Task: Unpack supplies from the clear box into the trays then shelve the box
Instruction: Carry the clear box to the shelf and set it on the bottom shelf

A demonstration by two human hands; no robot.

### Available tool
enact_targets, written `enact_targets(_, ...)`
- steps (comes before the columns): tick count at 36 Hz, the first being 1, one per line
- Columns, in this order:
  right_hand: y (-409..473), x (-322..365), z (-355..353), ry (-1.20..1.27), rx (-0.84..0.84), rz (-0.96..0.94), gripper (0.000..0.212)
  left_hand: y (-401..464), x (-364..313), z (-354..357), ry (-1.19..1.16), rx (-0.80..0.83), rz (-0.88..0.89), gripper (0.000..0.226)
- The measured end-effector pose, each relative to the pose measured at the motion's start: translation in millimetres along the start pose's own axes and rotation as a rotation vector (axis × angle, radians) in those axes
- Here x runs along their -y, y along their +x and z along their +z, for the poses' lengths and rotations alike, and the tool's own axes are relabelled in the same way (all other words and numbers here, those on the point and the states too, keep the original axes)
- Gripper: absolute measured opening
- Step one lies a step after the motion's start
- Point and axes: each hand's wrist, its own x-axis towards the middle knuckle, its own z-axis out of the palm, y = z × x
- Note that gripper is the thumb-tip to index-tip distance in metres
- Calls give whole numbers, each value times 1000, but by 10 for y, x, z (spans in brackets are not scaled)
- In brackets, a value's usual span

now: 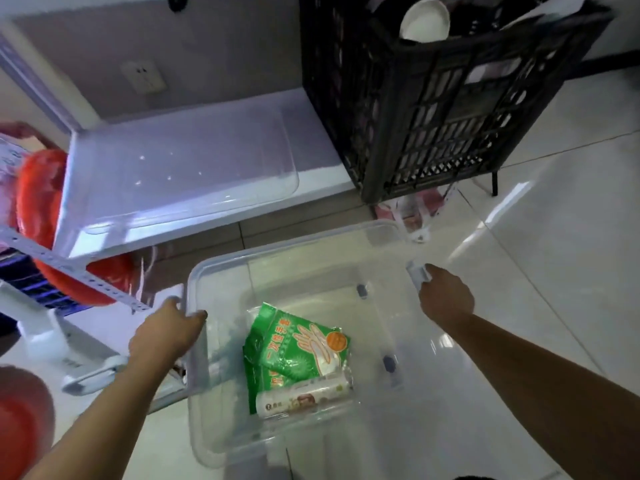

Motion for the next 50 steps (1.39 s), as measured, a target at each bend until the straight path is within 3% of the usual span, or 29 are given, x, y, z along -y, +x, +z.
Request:
enact_targets(3,36,-65,131,-47,-75,-43,40,215,-205,-163,-129,-233,269,74)
enact_targets(6,78,-119,226,-42,-141,-80,33,549,-490,-314,-11,-298,407,78)
enact_targets(10,116,-176,238,-17,-144,-114,29,938,-751,-496,194,-403,384,71)
enact_targets(12,125,-196,219,-23,-132,-142,31,1095,-805,-541,275,-362,304,61)
enact_targets(14,119,-208,217,-39,-126,-143,37,1179,-852,-515,284,-306,248,47)
enact_targets(18,84,-206,260,-41,-143,-122,41,1161,-875,-339,267,-443,250,35)
enact_targets(29,120,-223,147,-22,-75,-128,43,65,-899,-14,277,-726,609,36)
enact_targets(35,18,-182,90,-17,-17,-161,45,-810,-959,-337,329,-832,668,41)
enact_targets(39,38,-164,-102,-28,162,-188,49,-1314,-938,-626,294,-955,673,40)
enact_targets(41,-11,-108,-217,75,179,-221,71,-1535,-900,-758,242,-1043,671,42)
enact_targets(43,-136,36,-356,365,92,-288,90,-1724,-833,-863,150,-1128,673,45)
enact_targets(46,-316,341,-678,767,59,-476,100,-1934,-727,-950,-31,-1211,696,51)
enact_targets(48,-410,492,-920,835,78,-591,96,-2021,-710,-969,-107,-1266,711,51)
enact_targets(50,-465,566,-1104,863,147,-715,69,-2065,-746,-980,-156,-1285,734,49)
